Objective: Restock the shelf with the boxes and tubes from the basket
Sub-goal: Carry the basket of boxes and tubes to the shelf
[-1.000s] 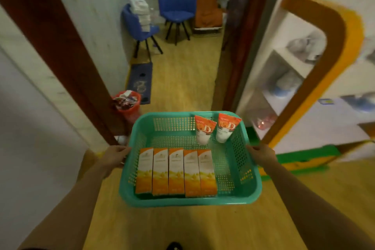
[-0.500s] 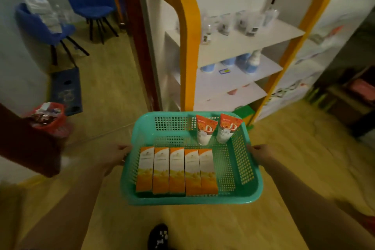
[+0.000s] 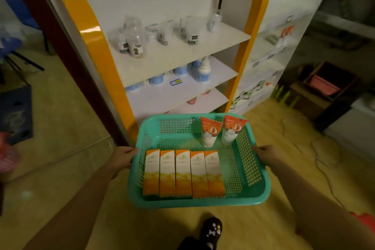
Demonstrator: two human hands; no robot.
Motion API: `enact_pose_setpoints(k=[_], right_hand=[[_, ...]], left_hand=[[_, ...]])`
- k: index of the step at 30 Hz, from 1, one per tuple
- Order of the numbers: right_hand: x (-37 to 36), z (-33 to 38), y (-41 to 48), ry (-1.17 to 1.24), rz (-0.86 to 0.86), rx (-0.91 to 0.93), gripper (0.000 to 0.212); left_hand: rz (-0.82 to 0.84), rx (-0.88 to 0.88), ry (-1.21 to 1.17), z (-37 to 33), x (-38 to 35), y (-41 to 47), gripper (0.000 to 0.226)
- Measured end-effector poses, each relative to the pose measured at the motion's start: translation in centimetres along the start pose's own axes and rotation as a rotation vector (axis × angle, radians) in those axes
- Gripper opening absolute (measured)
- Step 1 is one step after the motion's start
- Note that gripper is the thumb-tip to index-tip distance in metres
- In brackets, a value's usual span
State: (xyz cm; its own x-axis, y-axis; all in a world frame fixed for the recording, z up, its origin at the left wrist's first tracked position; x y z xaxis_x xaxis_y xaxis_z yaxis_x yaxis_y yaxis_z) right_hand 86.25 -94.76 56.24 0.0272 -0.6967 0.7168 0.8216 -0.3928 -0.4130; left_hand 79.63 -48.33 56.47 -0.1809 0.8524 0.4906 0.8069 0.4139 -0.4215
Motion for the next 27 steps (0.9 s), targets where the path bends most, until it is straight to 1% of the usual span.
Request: enact_pose_setpoints(k=[5, 7, 10, 15, 19, 21, 24, 27], right_hand=[[3.8, 1.2, 6.4, -0.040, -0.001, 0.024, 0.041], [6.0, 2.0, 9.2, -0.038, -0.013, 0.035, 0.044], [8.8, 2.9, 12.9, -0.055, -0.018, 0.041, 0.046], [12.6, 3.5, 18.9, -0.069, -0.011, 0.049, 0.044], [14.9, 3.0, 24.5, -0.092, 0.035, 0.050, 0.042], [15.9, 2.7, 27.7, -0.082, 0.063, 0.056, 0.038], [18.0, 2.7, 32.4, -0.123, 0.098, 0.106, 0.034], [20.2, 2.4, 38.0, -0.135, 0.115, 0.146, 0.039]], left_hand=[[0.002, 0.006, -0.014, -4.3, -5.0, 3.0, 0.027], [0.007, 0.007, -0.020, -6.7, -7.1, 4.3, 0.026], [0.034, 0.025, -0.024, -9.8, -10.1, 5.4, 0.031], [0.003, 0.045, -0.028, -14.4, -15.0, 6.5, 0.023], [-0.008, 0.104, -0.056, -16.8, -19.5, 7.4, 0.027], [-0.030, 0.108, -0.044, -18.0, -21.6, 8.2, 0.028], [-0.082, 0.129, -0.096, -19.8, -25.7, 9.0, 0.030], [-0.152, 0.155, -0.108, -22.0, -30.0, 9.0, 0.026]])
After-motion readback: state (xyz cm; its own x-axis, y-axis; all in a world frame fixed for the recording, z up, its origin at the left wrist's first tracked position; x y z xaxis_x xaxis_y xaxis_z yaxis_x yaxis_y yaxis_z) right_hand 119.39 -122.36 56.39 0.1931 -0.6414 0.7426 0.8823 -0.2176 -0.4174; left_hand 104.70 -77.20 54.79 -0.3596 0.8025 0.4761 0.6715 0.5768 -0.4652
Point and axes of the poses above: each hand's wrist, its own y-axis towards the middle knuckle, its own x-axis out of the back of the hand, z = x × y, the point moved 10 cm from there along y, towards the middle knuckle, and after that the axes turned 8 degrees about -z, right-handed, at the moved point
